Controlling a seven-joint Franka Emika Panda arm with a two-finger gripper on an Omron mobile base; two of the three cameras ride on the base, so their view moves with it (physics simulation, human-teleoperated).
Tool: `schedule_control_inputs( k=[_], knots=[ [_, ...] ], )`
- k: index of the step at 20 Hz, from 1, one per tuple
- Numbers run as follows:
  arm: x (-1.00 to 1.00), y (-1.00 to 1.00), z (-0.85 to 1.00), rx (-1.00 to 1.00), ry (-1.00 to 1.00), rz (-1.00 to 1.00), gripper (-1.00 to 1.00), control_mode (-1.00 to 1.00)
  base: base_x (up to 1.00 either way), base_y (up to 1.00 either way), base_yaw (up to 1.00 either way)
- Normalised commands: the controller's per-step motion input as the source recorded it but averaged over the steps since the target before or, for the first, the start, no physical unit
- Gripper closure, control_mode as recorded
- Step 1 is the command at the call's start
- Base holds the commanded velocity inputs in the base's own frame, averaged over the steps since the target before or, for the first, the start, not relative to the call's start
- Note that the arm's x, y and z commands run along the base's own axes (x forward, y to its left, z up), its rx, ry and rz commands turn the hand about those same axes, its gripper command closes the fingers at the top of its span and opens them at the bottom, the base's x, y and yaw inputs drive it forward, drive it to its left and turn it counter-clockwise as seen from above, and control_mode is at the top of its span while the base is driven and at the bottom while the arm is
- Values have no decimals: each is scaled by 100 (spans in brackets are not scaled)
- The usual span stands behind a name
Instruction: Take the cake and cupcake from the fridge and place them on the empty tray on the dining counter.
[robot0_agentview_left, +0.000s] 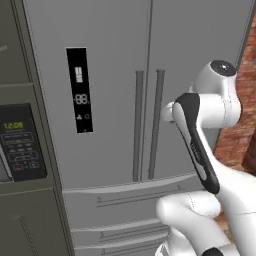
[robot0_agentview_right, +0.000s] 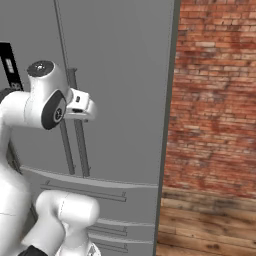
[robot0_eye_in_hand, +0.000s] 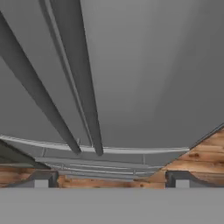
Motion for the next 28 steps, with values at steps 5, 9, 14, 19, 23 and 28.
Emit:
schedule_control_inputs(
  k=[5, 9, 14, 19, 23, 28],
  knots=[
    [-93, 5, 39, -10, -22, 0, -100, -100, 0, 0, 0],
    [-93, 0, 31, -1, -6, 0, -100, -100, 0, 0, 0],
    [-87, 8, 51, 0, 0, -3, -100, -100, 0, 0, 0],
    [-92, 0, 71, 0, -2, -4, -100, -100, 0, 0, 0],
    [0, 0, 0, 0, 0, 0, -100, 100, -100, 15, -6],
    [0, 0, 0, 0, 0, 0, -100, 100, -100, 22, -4]
  ],
)
